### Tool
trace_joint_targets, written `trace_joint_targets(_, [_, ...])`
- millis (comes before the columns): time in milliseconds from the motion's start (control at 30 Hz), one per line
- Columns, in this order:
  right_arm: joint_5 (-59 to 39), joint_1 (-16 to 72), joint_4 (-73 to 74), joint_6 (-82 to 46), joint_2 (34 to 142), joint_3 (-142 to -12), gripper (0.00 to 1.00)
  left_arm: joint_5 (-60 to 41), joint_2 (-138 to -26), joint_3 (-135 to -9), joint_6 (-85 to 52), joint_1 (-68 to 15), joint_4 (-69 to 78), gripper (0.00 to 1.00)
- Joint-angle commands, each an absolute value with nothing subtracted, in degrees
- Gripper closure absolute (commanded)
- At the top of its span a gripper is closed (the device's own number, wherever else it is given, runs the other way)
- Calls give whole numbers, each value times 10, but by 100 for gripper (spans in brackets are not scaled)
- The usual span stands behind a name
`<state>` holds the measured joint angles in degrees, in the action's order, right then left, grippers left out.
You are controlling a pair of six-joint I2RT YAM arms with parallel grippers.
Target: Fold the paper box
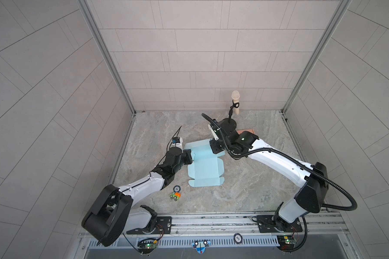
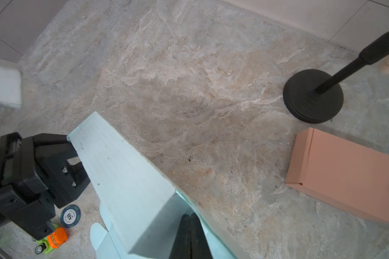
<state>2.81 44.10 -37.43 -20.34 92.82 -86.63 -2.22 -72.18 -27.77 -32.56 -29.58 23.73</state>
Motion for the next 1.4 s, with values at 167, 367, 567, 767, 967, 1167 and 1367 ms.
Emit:
trace_joint_targets(167, [36,446,-380,-192,919,-902,93,-99,-712,-283,-333,-242,249,91])
trace_joint_targets(367, [42,442,-311,-181,827,-845,62,-175,-714,-301,-331,-185,239,91])
trace_joint_targets(567, [17,416,-174,-238,712,-684,48,-198,-697,-340,-311,-142,172,90])
trace_joint_targets(767, [-91,363,30,-302,624,-503,45,-251,-711,-350,-344,-133,215,90])
trace_joint_targets(967, [-100,349,119,-326,603,-427,42,-307,-723,-328,-386,-134,293,90])
trace_joint_targets(1167, [-151,349,172,-347,631,-444,45,-326,-722,-330,-382,-151,296,89])
trace_joint_targets(1367, [-180,356,191,-360,659,-471,45,-329,-722,-337,-375,-166,293,89])
